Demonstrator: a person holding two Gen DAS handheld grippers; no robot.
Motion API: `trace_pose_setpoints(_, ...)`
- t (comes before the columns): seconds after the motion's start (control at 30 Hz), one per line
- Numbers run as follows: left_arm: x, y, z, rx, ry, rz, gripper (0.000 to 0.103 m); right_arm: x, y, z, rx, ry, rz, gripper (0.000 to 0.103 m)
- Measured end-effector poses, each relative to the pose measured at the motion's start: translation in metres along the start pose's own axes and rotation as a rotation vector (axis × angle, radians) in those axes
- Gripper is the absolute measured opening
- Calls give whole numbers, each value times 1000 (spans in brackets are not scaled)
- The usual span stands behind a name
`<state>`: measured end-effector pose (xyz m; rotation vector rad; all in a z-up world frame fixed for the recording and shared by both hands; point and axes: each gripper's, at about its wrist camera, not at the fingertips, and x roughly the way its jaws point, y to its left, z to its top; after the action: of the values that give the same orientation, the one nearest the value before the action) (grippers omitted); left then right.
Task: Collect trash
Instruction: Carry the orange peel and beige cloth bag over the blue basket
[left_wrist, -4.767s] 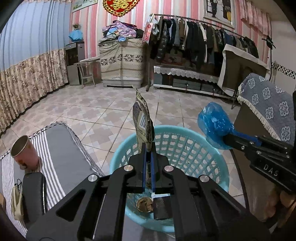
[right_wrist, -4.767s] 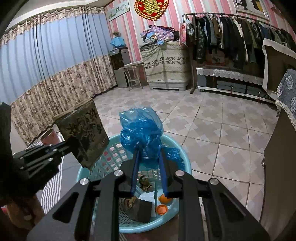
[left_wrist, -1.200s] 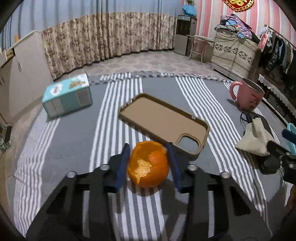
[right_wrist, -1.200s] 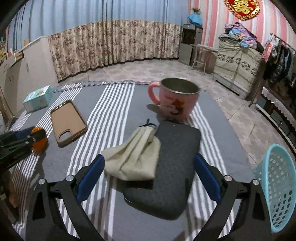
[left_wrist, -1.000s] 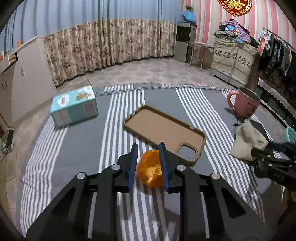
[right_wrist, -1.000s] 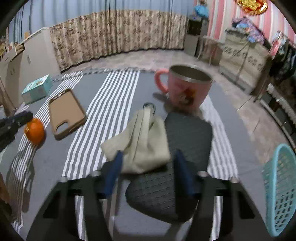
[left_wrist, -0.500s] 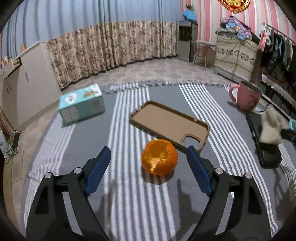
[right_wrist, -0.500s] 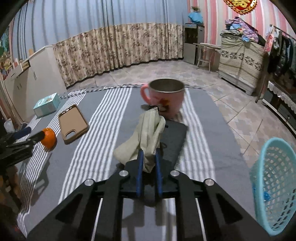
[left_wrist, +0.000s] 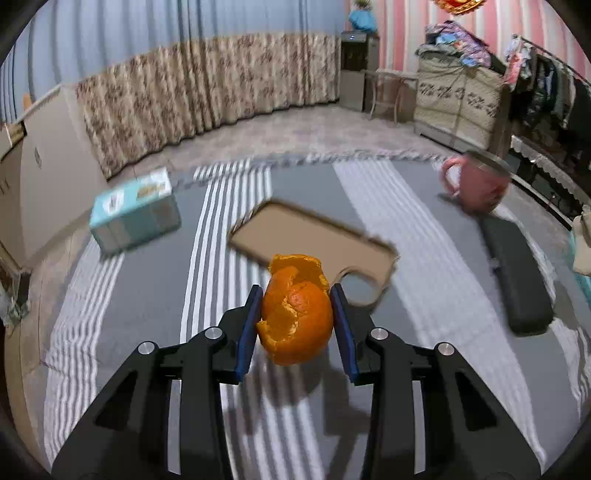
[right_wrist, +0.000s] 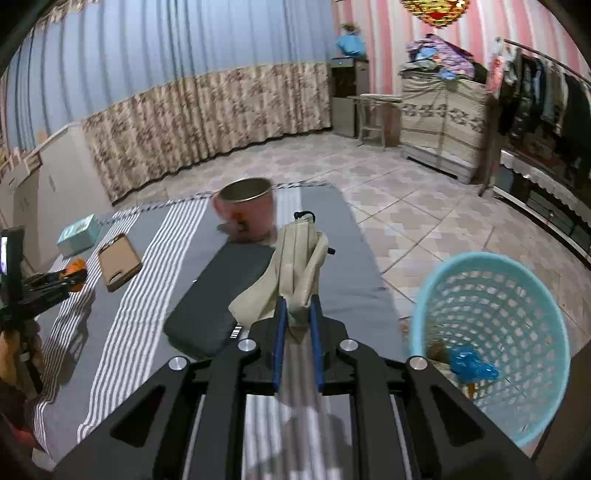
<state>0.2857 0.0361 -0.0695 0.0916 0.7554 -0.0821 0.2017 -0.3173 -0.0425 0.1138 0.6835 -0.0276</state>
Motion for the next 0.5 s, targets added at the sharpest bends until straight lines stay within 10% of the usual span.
trace_pose_setpoints(0.5, -83, -176, 28, 157, -215, -217, 37, -62, -124, -26, 159, -134, -156, 13)
